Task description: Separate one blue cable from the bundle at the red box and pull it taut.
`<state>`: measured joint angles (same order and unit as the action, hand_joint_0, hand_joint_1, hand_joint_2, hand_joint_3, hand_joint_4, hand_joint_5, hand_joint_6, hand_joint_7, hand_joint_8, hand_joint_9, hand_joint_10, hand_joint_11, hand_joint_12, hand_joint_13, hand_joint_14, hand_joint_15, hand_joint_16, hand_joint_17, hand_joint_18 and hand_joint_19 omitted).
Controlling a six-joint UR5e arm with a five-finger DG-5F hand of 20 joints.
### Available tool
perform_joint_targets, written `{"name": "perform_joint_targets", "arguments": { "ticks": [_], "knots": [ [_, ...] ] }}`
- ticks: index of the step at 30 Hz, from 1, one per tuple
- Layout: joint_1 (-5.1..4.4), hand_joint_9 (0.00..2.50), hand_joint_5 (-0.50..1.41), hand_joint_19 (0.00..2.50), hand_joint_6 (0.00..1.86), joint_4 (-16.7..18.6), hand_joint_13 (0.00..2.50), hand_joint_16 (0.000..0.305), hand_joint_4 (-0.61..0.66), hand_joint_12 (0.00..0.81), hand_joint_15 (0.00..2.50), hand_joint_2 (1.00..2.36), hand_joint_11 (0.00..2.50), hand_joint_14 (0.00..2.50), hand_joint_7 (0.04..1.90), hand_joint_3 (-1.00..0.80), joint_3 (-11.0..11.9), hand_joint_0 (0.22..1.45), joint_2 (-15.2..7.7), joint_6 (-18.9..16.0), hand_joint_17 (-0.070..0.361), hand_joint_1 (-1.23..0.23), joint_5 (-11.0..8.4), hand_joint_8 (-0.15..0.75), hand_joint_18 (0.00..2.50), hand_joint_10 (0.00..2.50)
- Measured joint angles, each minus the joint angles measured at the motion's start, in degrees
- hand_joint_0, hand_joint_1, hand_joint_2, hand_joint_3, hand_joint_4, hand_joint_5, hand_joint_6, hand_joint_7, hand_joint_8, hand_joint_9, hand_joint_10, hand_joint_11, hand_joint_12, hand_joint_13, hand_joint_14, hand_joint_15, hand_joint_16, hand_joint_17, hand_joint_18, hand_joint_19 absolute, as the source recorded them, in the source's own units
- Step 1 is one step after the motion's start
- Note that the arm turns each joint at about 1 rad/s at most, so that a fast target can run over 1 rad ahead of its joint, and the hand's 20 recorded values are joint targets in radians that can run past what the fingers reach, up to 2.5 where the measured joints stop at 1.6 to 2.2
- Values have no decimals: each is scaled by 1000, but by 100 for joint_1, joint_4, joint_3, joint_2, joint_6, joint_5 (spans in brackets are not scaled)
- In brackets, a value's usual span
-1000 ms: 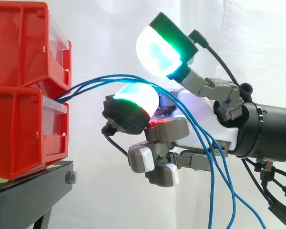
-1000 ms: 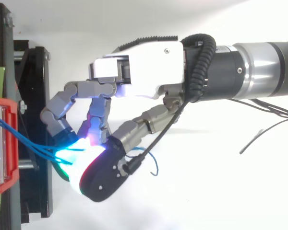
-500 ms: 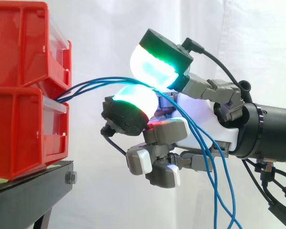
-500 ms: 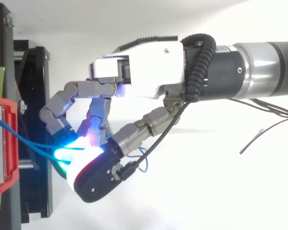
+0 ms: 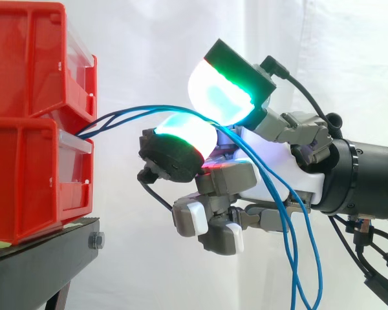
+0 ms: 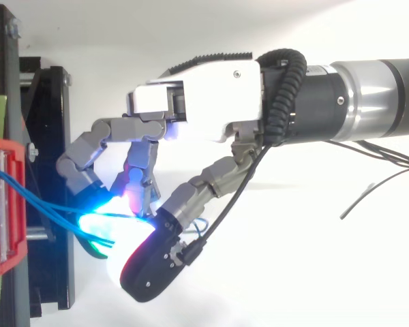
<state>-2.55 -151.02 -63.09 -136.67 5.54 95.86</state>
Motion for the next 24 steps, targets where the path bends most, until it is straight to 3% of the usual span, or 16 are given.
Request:
{"name": "perform_joint_targets", "arguments": {
  "ticks": [14, 16, 20, 24],
  "knots": [
    [0, 1232, -108, 721, 895, -12, 1003, 54, 155, 404, 642, 1000, 1133, 21, 1563, -500, 4, 662, 0, -6, 121, -988, 3, 414, 1142, 27],
    [0, 1240, -108, 736, 903, -12, 1007, 55, 152, 411, 648, 1000, 1123, 23, 1426, -500, 3, 602, 0, -6, 123, -962, 3, 414, 1142, 26],
    [1, 1233, -119, 726, 871, -12, 1013, 60, 193, 448, 643, 1000, 1099, 21, 1385, -500, 4, 490, 0, -5, 136, -917, 3, 428, 1164, 25],
    [-1, 1243, -121, 724, 847, -11, 1037, 66, 209, 473, 641, 1000, 1068, 19, 1298, -500, 4, 438, 0, -4, 148, -755, 3, 449, 1198, 23]
  ]
}}
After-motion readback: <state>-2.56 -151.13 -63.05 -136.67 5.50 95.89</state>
